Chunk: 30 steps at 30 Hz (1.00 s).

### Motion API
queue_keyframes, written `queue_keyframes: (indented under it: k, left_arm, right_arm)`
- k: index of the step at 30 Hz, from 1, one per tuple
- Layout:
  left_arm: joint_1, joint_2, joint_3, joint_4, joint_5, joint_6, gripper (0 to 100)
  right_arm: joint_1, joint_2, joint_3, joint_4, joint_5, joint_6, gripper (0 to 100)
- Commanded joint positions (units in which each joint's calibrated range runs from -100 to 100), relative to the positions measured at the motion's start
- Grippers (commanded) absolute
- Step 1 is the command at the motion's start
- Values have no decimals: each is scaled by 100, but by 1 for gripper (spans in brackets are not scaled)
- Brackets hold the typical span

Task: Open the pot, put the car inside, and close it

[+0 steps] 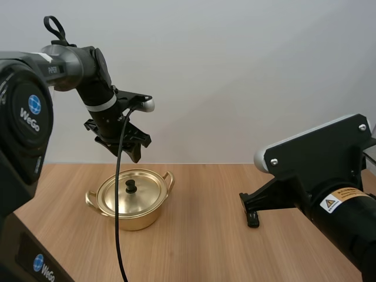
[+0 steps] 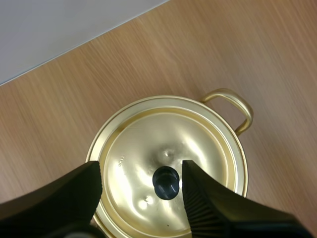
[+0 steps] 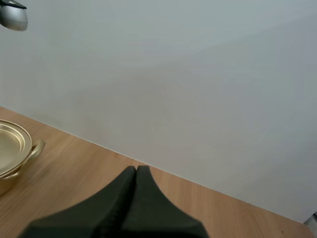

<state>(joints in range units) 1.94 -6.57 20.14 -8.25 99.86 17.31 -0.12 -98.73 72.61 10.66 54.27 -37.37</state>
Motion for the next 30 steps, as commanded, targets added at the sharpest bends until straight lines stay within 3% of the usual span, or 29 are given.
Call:
queue_keyframes:
  k: [1,12,20,30]
  left_arm:
    - [-18,8,192,48,14,-6,84]
    - [-410,76,954,382,14,-143,84]
    - [-420,76,954,977,14,-292,84]
    - [-420,110,954,1003,14,-305,84]
  right_arm:
    - [-6,-8,4,-6,-5,3,0]
    - [-6,-8,4,5,54,3,0]
    - [-6,-8,4,5,113,3,0]
    - [-6,-8,4,5,113,3,0]
